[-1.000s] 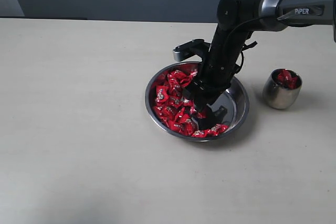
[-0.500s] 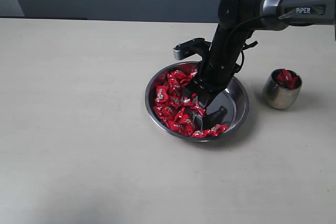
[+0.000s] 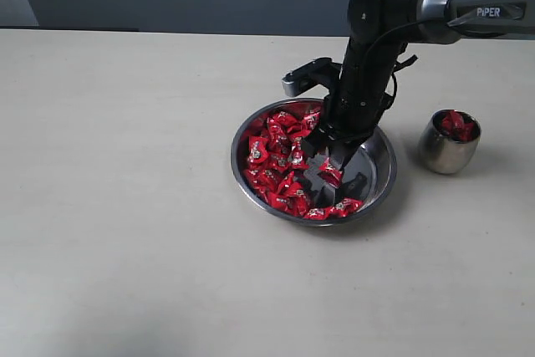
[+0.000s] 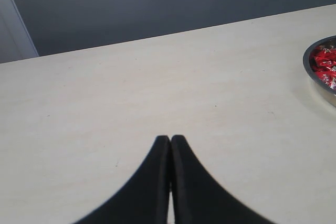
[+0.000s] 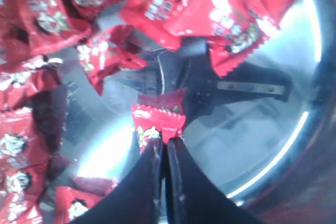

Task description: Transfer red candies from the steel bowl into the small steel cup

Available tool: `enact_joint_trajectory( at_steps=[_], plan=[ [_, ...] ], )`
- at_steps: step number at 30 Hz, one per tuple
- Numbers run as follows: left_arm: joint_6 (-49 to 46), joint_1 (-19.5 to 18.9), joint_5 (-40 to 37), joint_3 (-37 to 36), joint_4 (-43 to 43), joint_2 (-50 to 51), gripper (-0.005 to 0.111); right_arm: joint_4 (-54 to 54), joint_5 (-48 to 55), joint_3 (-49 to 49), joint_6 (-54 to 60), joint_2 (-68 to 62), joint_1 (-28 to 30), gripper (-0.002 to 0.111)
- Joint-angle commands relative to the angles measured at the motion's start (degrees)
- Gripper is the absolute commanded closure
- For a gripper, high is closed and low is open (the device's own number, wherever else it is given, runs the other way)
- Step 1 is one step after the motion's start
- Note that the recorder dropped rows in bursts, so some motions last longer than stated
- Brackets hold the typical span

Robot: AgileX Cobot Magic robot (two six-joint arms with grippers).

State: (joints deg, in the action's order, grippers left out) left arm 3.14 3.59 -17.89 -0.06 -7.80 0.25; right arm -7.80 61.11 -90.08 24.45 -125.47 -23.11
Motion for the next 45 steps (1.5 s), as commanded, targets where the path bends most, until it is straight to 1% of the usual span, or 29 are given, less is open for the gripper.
enact_joint_trajectory(
  at_steps=[1,3,4,6,10,11,12,15,21,28,31,33,34,38,40,42,43,45],
  plan=[
    [0.3,0.6,0.2,0.1,0.0,-0.2,0.106,3.2,1.3,0.1,-3.1,0.7,0.0,0.109],
    [0.3,0.6,0.2,0.1,0.0,-0.2,0.106,3.0,1.5,0.1,-3.1,0.7,0.0,0.109],
    [0.3,0.6,0.2,0.1,0.0,-0.2,0.106,3.0,1.6,0.1,-3.1,0.7,0.0,0.106],
    [0.3,0.6,0.2,0.1,0.0,-0.2,0.106,3.0,2.4,0.1,-3.1,0.7,0.0,0.096],
    [0.3,0.6,0.2,0.1,0.0,-0.2,0.106,3.0,2.7,0.1,-3.0,0.7,0.0,0.068],
    [0.3,0.6,0.2,0.1,0.0,-0.2,0.106,3.0,2.7,0.1,-3.0,0.7,0.0,0.065],
    [0.3,0.6,0.2,0.1,0.0,-0.2,0.106,3.1,2.7,0.1,-3.0,0.7,0.0,0.063],
    [0.3,0.6,0.2,0.1,0.0,-0.2,0.106,3.1,1.9,0.1,-3.0,0.7,0.0,0.063],
    [0.3,0.6,0.2,0.1,0.0,-0.2,0.106,-1.6,0.2,0.1,-3.0,0.7,0.0,0.063],
    [0.3,0.6,0.2,0.1,0.0,-0.2,0.106,-1.1,0.2,0.1,-3.0,0.7,-0.3,0.064],
    [0.3,0.6,0.2,0.1,0.0,-0.2,0.106,-1.1,0.2,0.1,-3.0,0.6,-0.3,0.073],
    [0.3,0.6,0.2,0.1,0.0,-0.2,0.106,-1.1,0.2,0.1,-3.0,0.6,-0.3,0.081],
    [0.3,0.6,0.2,0.1,0.0,-0.2,0.106,-1.1,0.3,0.1,-3.0,0.6,-0.3,0.083],
    [0.3,0.6,0.2,0.1,0.0,-0.2,0.106,0.0,0.0,0.1,-3.1,0.6,-0.3,0.084],
    [0.3,0.6,0.2,0.1,0.0,-0.2,0.106,0.1,-0.5,0.1,-3.1,0.6,-0.3,0.086],
    [0.3,0.6,0.2,0.1,0.0,-0.2,0.106,0.1,-2.4,0.1,-3.1,0.6,-0.3,0.099],
    [0.3,0.6,0.2,0.1,0.0,-0.2,0.106,0.1,-3.6,0.1,-3.1,0.7,-0.3,0.109],
    [0.3,0.6,0.2,0.1,0.0,-0.2,0.106,-0.5,-4.2,0.1,-3.1,0.7,-0.3,0.109]
  ],
)
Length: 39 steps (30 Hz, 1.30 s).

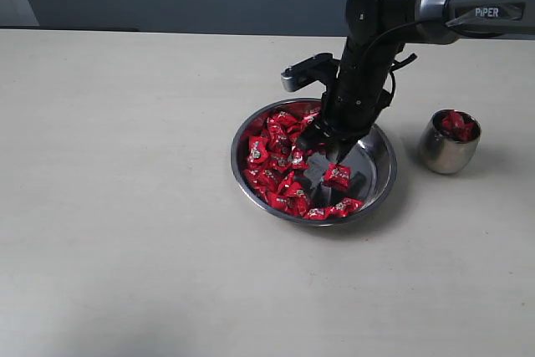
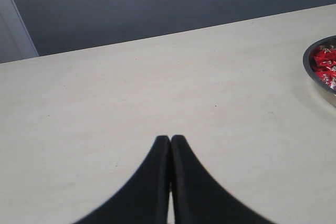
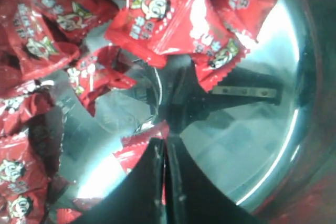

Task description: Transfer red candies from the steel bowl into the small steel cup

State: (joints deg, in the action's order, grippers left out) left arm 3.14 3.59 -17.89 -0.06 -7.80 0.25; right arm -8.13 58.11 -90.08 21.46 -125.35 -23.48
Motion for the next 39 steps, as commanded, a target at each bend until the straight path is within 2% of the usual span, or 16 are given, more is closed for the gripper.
enact_joint_trajectory(
  at_steps=[1,3,5,7,8,33,39],
  plan=[
    [0.3,0.6,0.2,0.1,0.0,-0.2,0.106,-1.4,-1.3,0.1,-0.1,0.7,0.0,0.109],
    [0.3,0.6,0.2,0.1,0.0,-0.2,0.106,-5.6,-0.2,0.1,4.2,1.0,0.0,0.107],
    [0.3,0.6,0.2,0.1,0.0,-0.2,0.106,-11.6,2.4,0.1,11.4,1.1,0.0,0.091],
    [0.3,0.6,0.2,0.1,0.0,-0.2,0.106,-13.2,1.3,0.1,12.5,1.1,0.0,0.067],
    [0.3,0.6,0.2,0.1,0.0,-0.2,0.106,-13.2,1.1,0.1,12.5,1.1,0.0,0.064],
    [0.3,0.6,0.2,0.1,0.0,-0.2,0.106,-15.1,-6.1,0.1,9.8,-1.2,0.0,0.067],
    [0.3,0.6,0.2,0.1,0.0,-0.2,0.106,-15.1,-4.4,0.1,9.8,-1.2,0.0,0.08]
  ],
)
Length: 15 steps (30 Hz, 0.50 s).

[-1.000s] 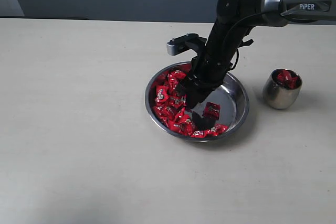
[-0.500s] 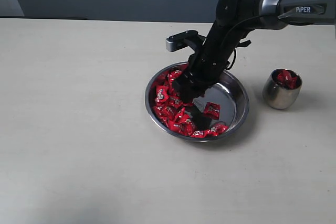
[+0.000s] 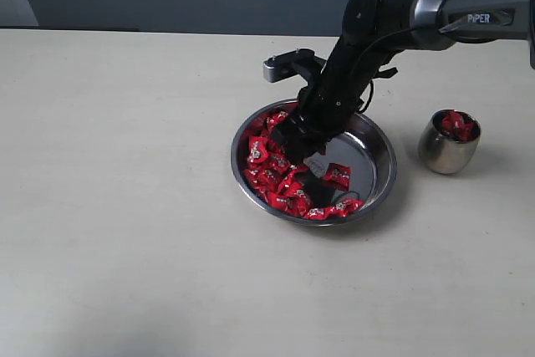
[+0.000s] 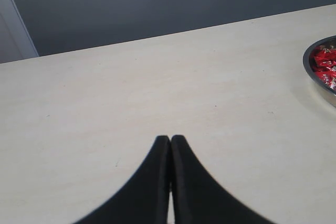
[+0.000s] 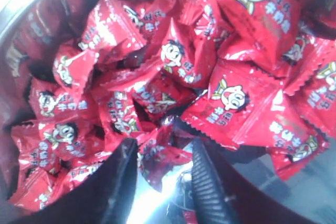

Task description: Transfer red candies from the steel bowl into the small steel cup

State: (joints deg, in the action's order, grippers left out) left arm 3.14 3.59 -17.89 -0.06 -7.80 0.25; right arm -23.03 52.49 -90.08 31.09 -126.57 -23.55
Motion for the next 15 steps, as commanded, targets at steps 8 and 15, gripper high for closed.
enact_joint_trajectory(
  at_steps=[8,15],
  plan=[
    [0.3,0.6,0.2,0.1,0.0,-0.2,0.106,-0.2,4.4,0.1,0.1,0.0,0.1,0.06],
    [0.3,0.6,0.2,0.1,0.0,-0.2,0.106,0.3,4.3,0.1,0.1,0.0,-0.7,0.06]
  ],
)
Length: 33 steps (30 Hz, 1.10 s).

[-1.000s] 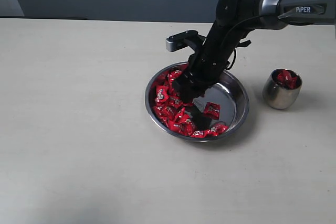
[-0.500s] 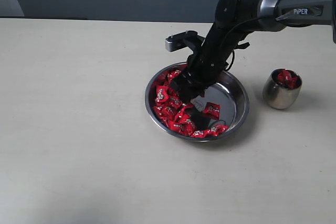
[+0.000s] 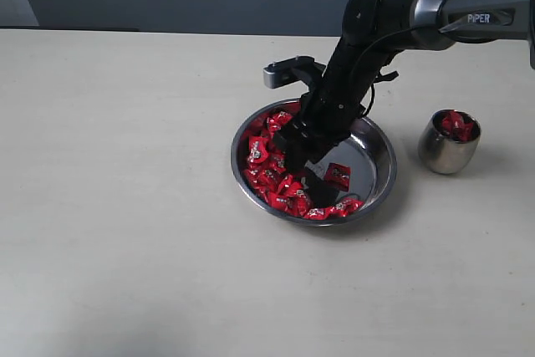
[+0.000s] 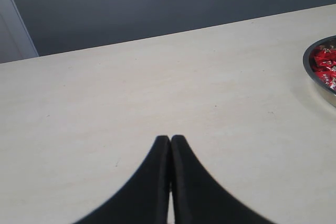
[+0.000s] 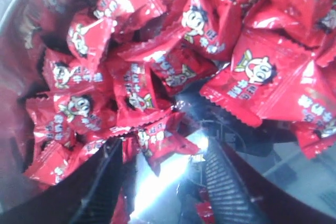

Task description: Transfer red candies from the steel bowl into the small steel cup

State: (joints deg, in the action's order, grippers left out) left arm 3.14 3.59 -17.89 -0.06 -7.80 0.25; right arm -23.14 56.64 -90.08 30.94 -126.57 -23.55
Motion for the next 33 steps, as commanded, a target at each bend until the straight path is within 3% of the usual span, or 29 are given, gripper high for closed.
enact_joint_trajectory(
  at_steps=[1,14,19,28,30,33],
  plan=[
    [0.3,0.6,0.2,0.1,0.0,-0.2,0.106,0.7,0.2,0.1,0.2,0.0,-1.2,0.06],
    [0.3,0.6,0.2,0.1,0.0,-0.2,0.106,4.4,-0.4,0.1,-1.2,0.0,-2.5,0.06],
    [0.3,0.6,0.2,0.1,0.0,-0.2,0.106,4.4,-0.4,0.1,-1.2,0.0,-2.8,0.074],
    [0.3,0.6,0.2,0.1,0.0,-0.2,0.106,4.6,-0.5,0.1,-1.3,-0.1,-3.5,0.075],
    [0.3,0.6,0.2,0.1,0.0,-0.2,0.106,4.6,-0.5,0.1,-1.3,-0.5,-3.5,0.078],
    [0.3,0.6,0.2,0.1,0.0,-0.2,0.106,4.6,-0.5,0.1,-1.3,-1.7,-3.5,0.094]
  ],
)
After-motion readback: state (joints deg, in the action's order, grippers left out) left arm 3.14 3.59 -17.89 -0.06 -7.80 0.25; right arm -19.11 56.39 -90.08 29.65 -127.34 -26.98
